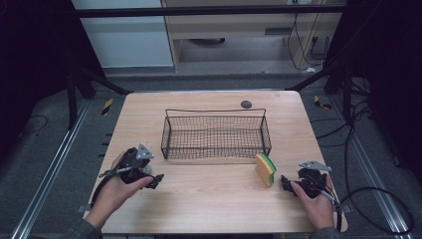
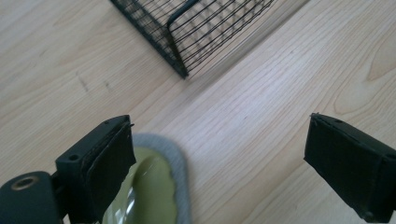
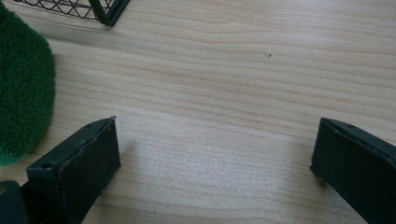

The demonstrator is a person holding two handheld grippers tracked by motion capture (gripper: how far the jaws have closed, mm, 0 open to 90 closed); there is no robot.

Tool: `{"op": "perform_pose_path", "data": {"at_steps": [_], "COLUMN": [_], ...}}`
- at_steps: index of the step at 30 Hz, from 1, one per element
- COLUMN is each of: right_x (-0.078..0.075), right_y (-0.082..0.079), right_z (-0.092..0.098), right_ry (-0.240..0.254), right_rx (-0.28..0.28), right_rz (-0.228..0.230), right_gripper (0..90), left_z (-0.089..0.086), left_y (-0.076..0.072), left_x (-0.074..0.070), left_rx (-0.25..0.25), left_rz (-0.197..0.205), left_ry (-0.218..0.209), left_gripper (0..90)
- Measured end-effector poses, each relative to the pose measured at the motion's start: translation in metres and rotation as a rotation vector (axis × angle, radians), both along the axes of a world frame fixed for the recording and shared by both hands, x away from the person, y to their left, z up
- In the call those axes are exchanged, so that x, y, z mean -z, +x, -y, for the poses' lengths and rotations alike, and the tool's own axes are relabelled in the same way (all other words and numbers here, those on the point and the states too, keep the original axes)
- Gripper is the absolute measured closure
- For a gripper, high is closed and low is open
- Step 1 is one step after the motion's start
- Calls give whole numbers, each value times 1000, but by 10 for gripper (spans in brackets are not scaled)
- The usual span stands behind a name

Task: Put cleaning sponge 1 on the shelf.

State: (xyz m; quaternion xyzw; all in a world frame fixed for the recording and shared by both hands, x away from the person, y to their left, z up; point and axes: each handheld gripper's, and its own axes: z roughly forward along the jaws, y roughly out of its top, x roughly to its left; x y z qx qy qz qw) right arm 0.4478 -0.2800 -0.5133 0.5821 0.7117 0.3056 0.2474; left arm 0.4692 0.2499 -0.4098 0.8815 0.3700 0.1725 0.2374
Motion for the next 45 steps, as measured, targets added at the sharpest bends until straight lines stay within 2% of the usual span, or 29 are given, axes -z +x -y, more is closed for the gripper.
{"op": "perform_pose_path", "data": {"at_steps": [4, 6, 9, 13, 19, 21, 24, 28, 30, 38, 41, 45], "right_x": [0, 0, 0, 0, 0, 0, 0, 0, 0, 0, 0, 0], "right_y": [0, -1, -1, -1, -1, -1, -1, -1, -1, -1, -1, -1], "right_z": [0, 1, 1, 1, 1, 1, 1, 1, 1, 2, 2, 2], "right_ry": [-5, -5, -6, -2, -1, -1, -1, -1, -2, -2, -2, -1], "right_rx": [-18, -23, -26, -30, -35, -35, -35, -37, -38, -47, -47, -47], "right_rz": [3, 3, 3, 3, 3, 3, 3, 2, 3, 3, 2, 3], "right_gripper": [8, 8, 8, 9, 10, 9, 9, 9, 9, 9, 9, 10], "left_z": [-14, -21, -29, -37, -45, -48, -52, -52, -52, -53, -51, -51], "left_y": [8, 13, 17, 21, 23, 24, 26, 29, 32, 41, 42, 45], "left_x": [-6, -6, -5, -6, -4, -4, -3, 3, 5, 11, 14, 17], "left_rx": [-21, -31, -46, -51, -50, -71, -70, -66, -67, -68, -53, -50], "left_rz": [-39, -67, -86, -119, -164, -167, -207, -256, -264, -335, -351, -373], "left_ry": [45, 54, 96, 87, 110, 108, 108, 131, 150, 165, 202, 205], "left_gripper": [69, 69, 72, 94, 205, 251, 302, 365, 398, 506, 526, 554]}}
